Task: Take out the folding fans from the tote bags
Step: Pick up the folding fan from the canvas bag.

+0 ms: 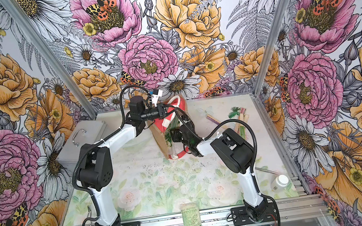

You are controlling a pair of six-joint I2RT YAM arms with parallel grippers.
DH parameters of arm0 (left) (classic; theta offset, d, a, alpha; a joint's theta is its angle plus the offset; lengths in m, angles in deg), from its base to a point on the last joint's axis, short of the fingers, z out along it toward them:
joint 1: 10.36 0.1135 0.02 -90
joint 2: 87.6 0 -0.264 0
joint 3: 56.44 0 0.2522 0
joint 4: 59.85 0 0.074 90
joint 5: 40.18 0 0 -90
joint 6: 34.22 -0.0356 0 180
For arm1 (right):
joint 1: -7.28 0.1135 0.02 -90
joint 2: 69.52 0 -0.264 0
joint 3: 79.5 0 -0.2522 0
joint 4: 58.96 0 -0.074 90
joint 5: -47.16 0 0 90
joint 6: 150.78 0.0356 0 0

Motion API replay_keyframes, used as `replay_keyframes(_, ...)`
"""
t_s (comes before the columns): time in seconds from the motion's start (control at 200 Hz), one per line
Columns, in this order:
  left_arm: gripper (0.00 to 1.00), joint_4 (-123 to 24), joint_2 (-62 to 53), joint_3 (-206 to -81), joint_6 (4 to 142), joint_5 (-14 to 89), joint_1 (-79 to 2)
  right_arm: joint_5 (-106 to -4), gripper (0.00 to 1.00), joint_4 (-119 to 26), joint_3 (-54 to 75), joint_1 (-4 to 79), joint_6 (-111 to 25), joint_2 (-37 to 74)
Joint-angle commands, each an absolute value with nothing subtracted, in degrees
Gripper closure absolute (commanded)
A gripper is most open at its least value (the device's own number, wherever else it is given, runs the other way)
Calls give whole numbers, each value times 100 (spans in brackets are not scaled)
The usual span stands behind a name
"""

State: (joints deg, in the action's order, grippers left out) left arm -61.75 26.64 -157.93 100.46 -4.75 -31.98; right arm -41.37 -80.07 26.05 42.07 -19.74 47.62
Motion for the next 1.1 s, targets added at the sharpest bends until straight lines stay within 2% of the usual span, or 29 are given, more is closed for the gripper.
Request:
replay_keyframes(0.0, 100, -6683, 2683, -16003, 10295, -719, -3225, -3439, 58, -8450, 2871, 4309, -2385, 4839)
replay_keyframes(0.295, 100, -6683, 2770, -16176, 10368, -708, -3284, -3166, 56, -7480, 2326, 4371, -2241, 5067)
replay_keyframes(0.61, 100, -6688, 2815, -16182, 10324, -880, -3435, -3953, 54, -7130, 1637, 4194, -1327, 5565)
replay_keyframes(1.096, 100, -6690, 2787, -16073, 10350, -790, -3427, -5088, 54, -8778, 1985, 3860, -500, 5709)
